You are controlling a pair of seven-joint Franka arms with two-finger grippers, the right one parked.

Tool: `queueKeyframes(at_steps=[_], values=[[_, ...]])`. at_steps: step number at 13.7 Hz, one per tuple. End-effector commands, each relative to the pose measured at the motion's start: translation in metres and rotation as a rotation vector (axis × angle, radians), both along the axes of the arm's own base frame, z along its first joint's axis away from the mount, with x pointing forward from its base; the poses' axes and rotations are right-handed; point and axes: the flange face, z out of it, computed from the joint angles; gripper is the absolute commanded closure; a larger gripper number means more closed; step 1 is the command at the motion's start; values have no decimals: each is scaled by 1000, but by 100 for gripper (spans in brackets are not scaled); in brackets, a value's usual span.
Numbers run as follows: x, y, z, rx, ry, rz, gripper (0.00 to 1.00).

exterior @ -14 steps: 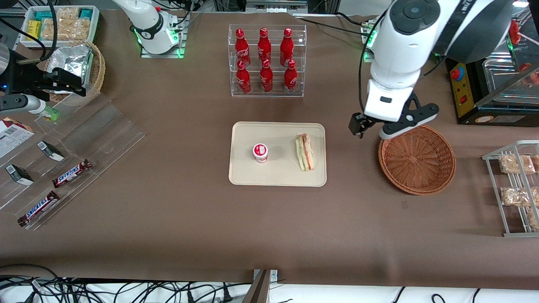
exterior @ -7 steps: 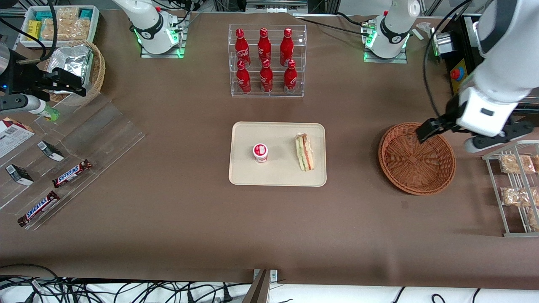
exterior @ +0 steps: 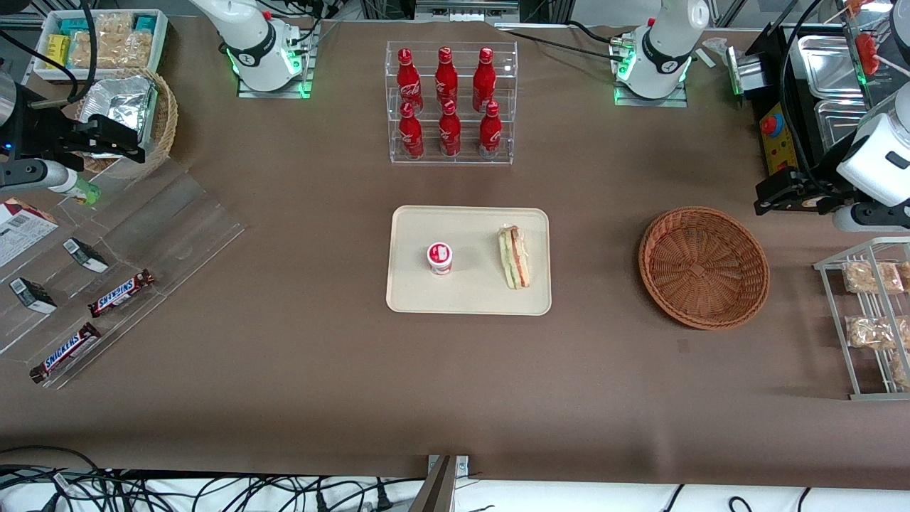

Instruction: Place sandwich from basket to tray

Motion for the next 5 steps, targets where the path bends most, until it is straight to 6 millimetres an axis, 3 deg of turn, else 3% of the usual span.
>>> queueKeyframes(at_steps=[1,5], values=[[-7,0,7,-8,6,-76,0],[-7,0,7,-5,6,-79,0]])
